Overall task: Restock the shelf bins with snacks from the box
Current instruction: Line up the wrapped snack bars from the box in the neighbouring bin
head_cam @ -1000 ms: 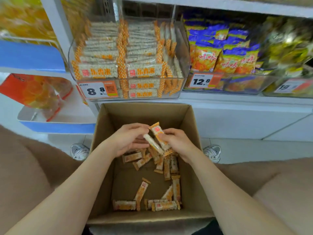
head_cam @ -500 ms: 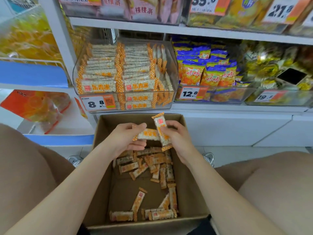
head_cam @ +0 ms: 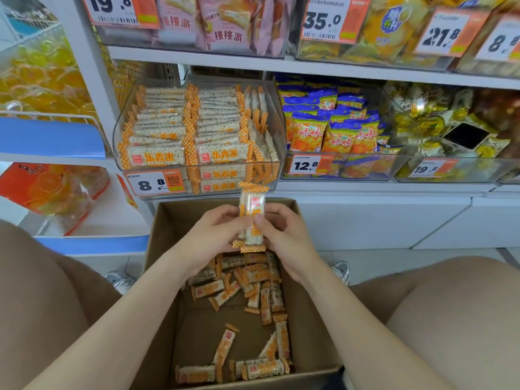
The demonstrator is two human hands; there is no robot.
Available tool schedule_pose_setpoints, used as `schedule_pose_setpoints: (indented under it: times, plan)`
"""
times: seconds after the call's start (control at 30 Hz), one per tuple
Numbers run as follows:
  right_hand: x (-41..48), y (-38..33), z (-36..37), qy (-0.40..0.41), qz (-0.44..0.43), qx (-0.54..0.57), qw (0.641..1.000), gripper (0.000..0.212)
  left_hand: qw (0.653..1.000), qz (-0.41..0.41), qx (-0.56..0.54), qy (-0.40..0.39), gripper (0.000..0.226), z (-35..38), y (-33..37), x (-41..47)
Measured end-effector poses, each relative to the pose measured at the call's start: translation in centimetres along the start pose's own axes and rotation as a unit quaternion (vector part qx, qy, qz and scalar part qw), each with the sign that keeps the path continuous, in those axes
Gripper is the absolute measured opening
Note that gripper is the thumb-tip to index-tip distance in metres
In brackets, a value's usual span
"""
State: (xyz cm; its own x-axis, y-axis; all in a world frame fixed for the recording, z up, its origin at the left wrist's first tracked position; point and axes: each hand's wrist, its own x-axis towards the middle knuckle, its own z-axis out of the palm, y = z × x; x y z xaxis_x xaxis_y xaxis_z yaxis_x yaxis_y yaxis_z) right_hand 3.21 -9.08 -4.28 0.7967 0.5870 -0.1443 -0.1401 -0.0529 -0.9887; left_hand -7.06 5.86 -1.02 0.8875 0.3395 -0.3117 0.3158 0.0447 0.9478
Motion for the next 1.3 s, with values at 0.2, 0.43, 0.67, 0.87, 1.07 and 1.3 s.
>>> schedule_pose_setpoints:
  times: [0.2,0.43,0.67,0.87,1.07,1.3]
  plan:
    - [-0.4,-4.7,1.1,0.049,-0.079,-0.068,0.993,0.045,0.978,0.155,0.135,0.02,0.024,-1.4,4.5,-0.4]
    - [0.8,-12.5,0.2,0.001,-0.165,-0.127,0.978,0.045,0.943,0.235,0.227,0.058,0.013,-2.5,10.2,0.6]
    - [6.9,-16.0,-1.2,0.204,-0.224,-0.409,0.861,0.033,0.833,0.291,0.437,0.177,0.029,-3.8,11.8,5.2]
    - [10.6,-14.8,1.6,0.136,-0.253,-0.674,0.681,0.027,0.788,0.222,0.541,0.191,0.046,-2.6,11.3,8.5]
    - [12.4,-13.2,3.3,0.124,-0.242,-0.752,0.6,0.032,0.785,0.189,0.558,0.19,0.046,-2.5,11.1,9.9]
    - [11.6,-13.4,0.8,0.088,-0.241,-0.759,0.599,0.044,0.785,0.215,0.549,0.191,0.039,-2.5,10.5,10.6]
